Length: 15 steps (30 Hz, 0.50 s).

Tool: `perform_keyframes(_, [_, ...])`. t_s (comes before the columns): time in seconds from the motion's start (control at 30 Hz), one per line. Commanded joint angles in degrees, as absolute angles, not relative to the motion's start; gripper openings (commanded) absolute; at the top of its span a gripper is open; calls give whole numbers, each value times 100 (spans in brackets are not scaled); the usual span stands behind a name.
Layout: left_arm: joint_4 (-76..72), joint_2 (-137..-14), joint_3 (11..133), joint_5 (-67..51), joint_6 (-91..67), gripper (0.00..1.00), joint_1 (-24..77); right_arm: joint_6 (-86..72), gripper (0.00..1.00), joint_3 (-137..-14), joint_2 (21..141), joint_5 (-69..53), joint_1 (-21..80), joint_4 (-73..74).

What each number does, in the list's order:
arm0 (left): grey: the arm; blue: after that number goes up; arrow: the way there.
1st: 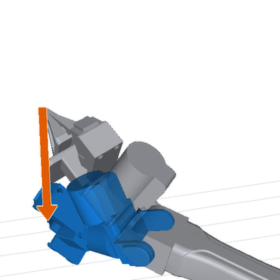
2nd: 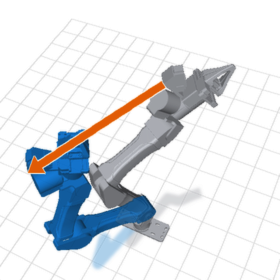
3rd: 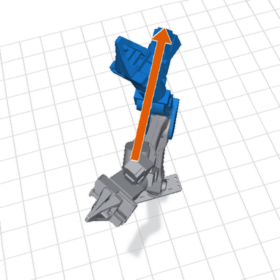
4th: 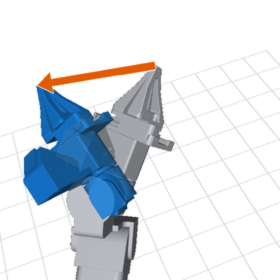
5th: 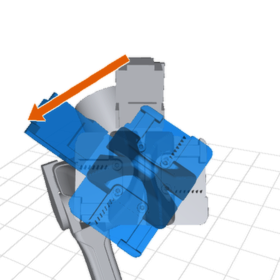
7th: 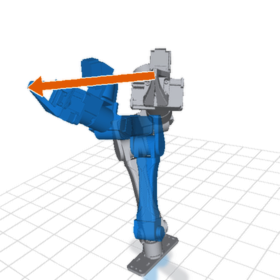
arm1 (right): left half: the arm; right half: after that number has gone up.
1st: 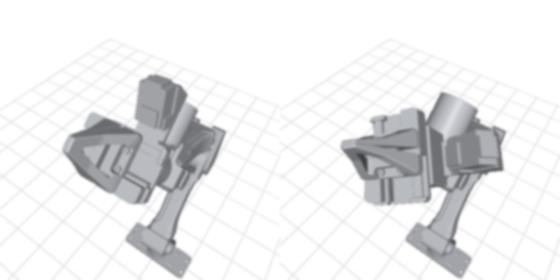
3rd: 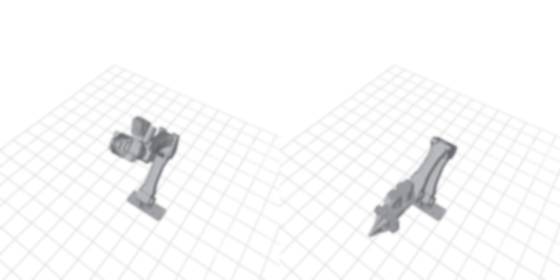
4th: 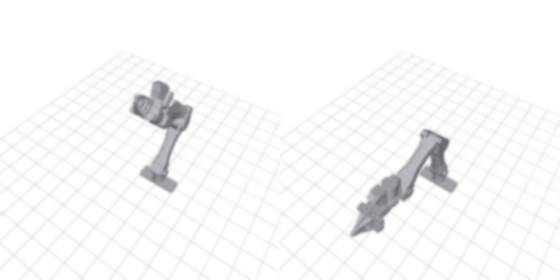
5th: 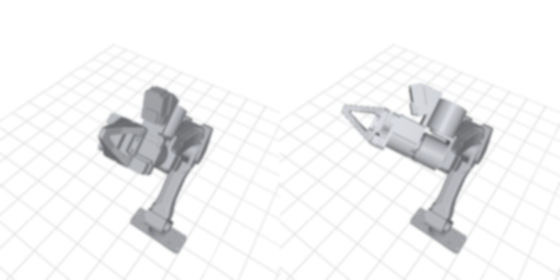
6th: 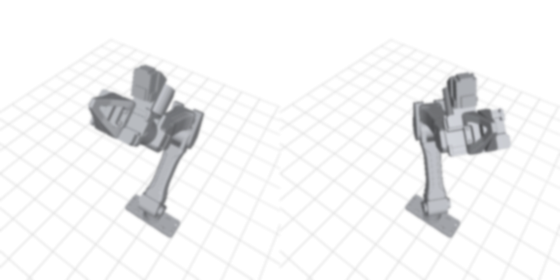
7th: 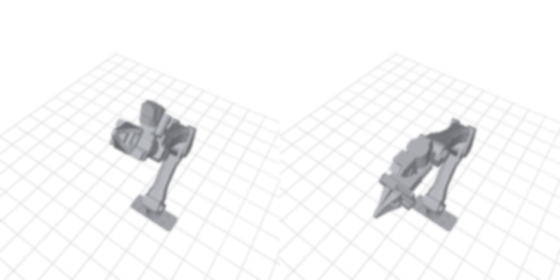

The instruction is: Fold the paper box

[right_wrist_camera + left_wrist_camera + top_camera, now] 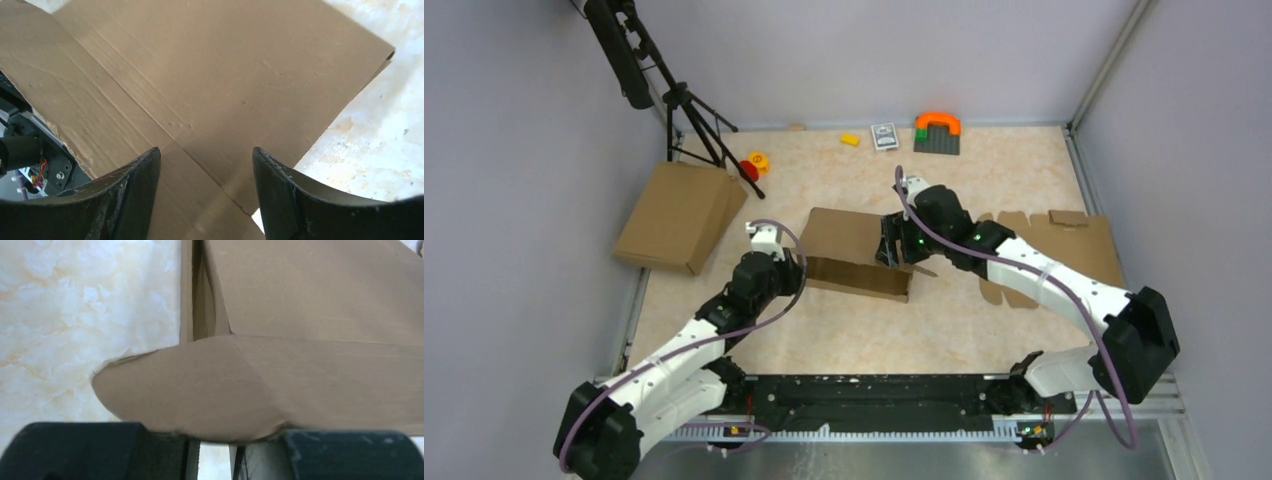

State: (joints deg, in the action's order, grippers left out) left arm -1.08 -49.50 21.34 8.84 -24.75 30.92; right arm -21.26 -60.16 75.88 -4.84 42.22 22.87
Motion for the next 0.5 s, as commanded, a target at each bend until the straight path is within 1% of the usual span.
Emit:
perform_keyframes(0.0, [520,-4724,2444,886,-2659,29,3128,-2147,65,-5916,7721,-724,4237,1689])
perform_keyframes(0.03, [704,-4694,2505,819,-2720,31,3121,-2133,65,-5882,7776,-728,4232,1649])
perform_keyframes(0.13, [1273,-4587,2645,551,-2927,45,3126,-2112,64,-5762,7926,-726,4213,1553])
perform_keyframes(0.17, [1448,-4568,2706,456,-2970,47,3122,-2110,64,-5714,7969,-724,4205,1511])
perform_keyframes(0.27, [2391,-4593,3171,482,-3039,47,3120,-2126,62,-5566,8099,-750,4171,1381])
perform_keyframes(0.37, [3357,-4507,3893,702,-3085,47,3125,-2151,61,-5423,8195,-797,4153,1272])
perform_keyframes(0.47, [3805,-4295,4335,897,-3027,44,3123,-2170,60,-5264,8203,-818,4140,1119])
